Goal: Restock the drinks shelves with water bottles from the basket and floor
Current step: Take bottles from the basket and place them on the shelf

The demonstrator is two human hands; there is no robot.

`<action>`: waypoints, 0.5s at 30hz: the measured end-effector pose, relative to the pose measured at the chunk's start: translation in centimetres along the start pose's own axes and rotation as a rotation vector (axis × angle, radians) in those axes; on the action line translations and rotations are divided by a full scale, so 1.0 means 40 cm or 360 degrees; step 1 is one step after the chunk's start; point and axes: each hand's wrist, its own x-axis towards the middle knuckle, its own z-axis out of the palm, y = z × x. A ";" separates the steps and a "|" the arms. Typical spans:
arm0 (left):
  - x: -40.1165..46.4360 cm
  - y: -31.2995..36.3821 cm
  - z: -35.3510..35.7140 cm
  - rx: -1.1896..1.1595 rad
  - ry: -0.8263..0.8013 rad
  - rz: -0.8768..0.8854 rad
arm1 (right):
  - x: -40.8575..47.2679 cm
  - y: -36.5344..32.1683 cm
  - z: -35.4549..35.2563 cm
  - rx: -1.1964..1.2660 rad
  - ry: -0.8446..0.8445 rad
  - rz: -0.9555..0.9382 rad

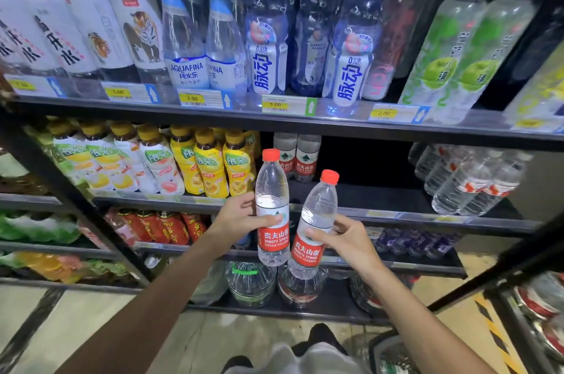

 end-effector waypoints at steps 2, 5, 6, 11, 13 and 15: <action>0.006 0.002 -0.006 0.0018 -0.0006 -0.0001 | 0.009 0.000 -0.013 -0.0047 -0.0052 -0.0001; 0.014 0.001 -0.014 0.0061 0.0002 0.0005 | 0.020 0.004 -0.028 -0.0065 -0.0050 -0.0072; 0.016 0.003 -0.016 0.0070 0.0007 0.0009 | 0.023 0.002 -0.030 -0.0060 -0.0015 -0.0115; 0.023 0.013 -0.021 0.0058 0.0075 0.0058 | 0.070 -0.024 -0.038 0.0035 0.0198 -0.0353; 0.026 0.017 -0.022 0.0034 0.0099 0.0081 | 0.099 -0.030 -0.038 0.0077 0.0261 -0.0417; 0.029 0.022 -0.021 0.0017 0.0115 0.0097 | 0.132 -0.034 -0.033 0.0051 0.0322 -0.0464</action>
